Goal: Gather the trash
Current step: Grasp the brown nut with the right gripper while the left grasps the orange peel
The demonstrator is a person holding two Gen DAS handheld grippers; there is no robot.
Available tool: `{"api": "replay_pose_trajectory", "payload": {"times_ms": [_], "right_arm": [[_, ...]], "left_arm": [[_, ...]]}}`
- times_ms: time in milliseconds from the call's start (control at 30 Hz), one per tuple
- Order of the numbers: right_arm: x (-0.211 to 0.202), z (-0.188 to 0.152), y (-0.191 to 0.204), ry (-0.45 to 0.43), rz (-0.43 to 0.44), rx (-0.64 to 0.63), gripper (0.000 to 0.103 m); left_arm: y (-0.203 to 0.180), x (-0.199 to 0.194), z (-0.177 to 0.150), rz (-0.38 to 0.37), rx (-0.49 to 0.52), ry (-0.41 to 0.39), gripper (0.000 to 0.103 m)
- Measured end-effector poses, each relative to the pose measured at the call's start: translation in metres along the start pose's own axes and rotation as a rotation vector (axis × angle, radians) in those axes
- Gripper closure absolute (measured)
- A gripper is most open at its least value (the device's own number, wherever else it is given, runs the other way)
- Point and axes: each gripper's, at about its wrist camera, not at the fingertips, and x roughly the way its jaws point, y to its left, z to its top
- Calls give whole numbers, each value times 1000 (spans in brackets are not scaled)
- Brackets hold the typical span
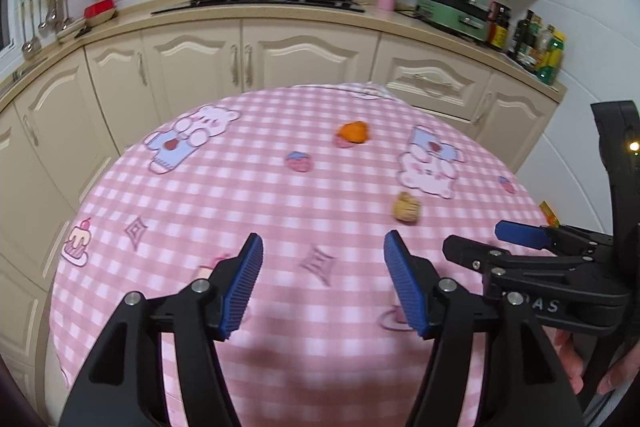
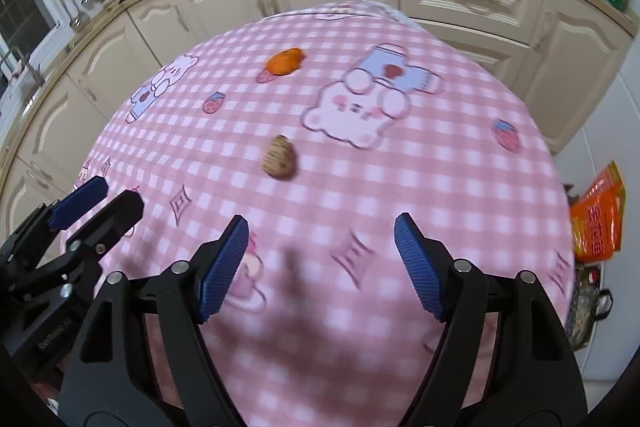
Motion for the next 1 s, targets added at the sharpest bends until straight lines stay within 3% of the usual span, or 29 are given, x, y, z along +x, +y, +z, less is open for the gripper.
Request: {"api": "replay_pose_trajectory", "payload": {"times_ms": [200, 233, 300, 333, 367, 433, 700, 800, 1000], "right_arm": [[28, 20, 19, 24, -2, -40, 30], [32, 23, 21, 24, 3, -50, 35], [38, 28, 23, 38, 30, -52, 55], [43, 30, 23, 54, 55, -46, 75], [48, 31, 22, 81, 81, -37, 76], [48, 33, 21, 53, 88, -42, 82], [34, 40, -3, 12, 130, 27, 82], [27, 48, -17, -16, 116, 38, 82], [17, 68, -51, -58, 74, 65, 82]], "left_arm": [[23, 12, 8, 0, -33, 31, 38], [24, 14, 9, -4, -33, 37, 38], [27, 20, 12, -19, -36, 53, 38], [27, 23, 14, -28, -38, 64, 38], [28, 26, 15, -34, -37, 70, 38], [28, 30, 19, -43, -28, 80, 37], [9, 50, 42, -128, 22, 102, 35], [-3, 67, 58, -119, 48, 110, 29], [-26, 106, 85, -146, 69, 156, 29]]}}
